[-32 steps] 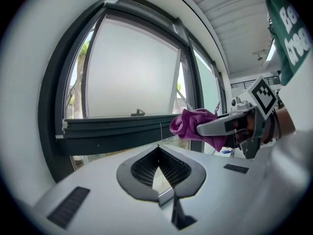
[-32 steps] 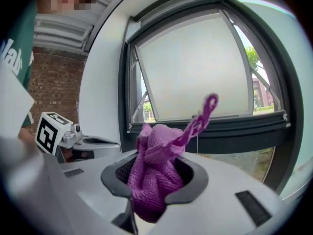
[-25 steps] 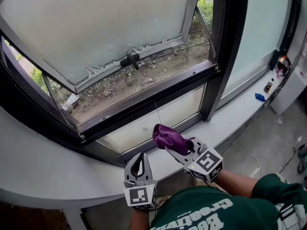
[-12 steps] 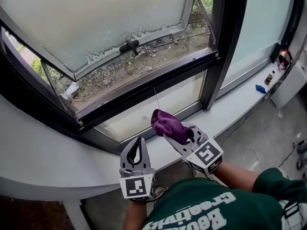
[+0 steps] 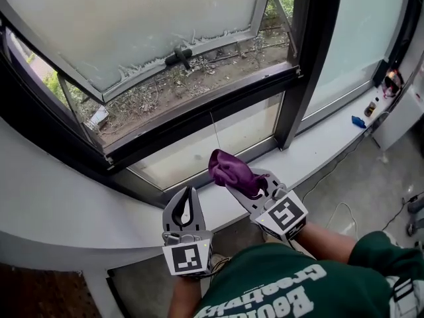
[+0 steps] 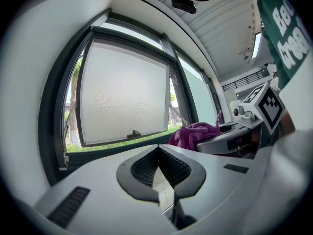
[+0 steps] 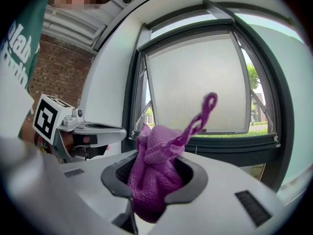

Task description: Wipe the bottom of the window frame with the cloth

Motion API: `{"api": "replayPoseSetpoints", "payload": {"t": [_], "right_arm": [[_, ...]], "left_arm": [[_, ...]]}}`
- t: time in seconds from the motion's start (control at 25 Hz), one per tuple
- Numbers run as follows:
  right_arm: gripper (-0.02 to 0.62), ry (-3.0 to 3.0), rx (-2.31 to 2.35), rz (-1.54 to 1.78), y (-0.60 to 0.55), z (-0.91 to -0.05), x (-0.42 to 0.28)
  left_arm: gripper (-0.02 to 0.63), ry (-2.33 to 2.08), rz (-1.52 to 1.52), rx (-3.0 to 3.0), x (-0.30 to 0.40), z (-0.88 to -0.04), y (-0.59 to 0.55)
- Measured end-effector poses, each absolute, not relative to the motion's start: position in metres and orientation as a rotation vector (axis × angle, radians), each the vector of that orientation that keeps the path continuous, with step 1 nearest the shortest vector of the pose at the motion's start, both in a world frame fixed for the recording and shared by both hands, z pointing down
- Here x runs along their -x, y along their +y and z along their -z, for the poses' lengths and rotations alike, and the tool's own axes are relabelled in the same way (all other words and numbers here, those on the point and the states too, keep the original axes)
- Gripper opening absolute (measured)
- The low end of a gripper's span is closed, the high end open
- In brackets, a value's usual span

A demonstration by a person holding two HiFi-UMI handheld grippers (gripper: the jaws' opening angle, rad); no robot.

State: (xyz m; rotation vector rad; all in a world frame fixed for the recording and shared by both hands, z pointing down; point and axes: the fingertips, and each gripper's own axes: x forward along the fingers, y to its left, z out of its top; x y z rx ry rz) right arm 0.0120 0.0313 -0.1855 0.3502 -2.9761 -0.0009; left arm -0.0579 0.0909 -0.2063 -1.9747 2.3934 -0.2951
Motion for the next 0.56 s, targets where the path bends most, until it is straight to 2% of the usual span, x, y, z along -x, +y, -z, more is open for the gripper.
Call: {"api": "replayPoseSetpoints", "payload": {"t": [0.56], "right_arm": [[0.127, -3.014, -0.289, -0.005, 0.0392, 0.1881, -0.0169]], "left_arm": [[0.009, 2.400, 0.324, 1.962, 0.0497, 0.2036, 0.0926]]}}
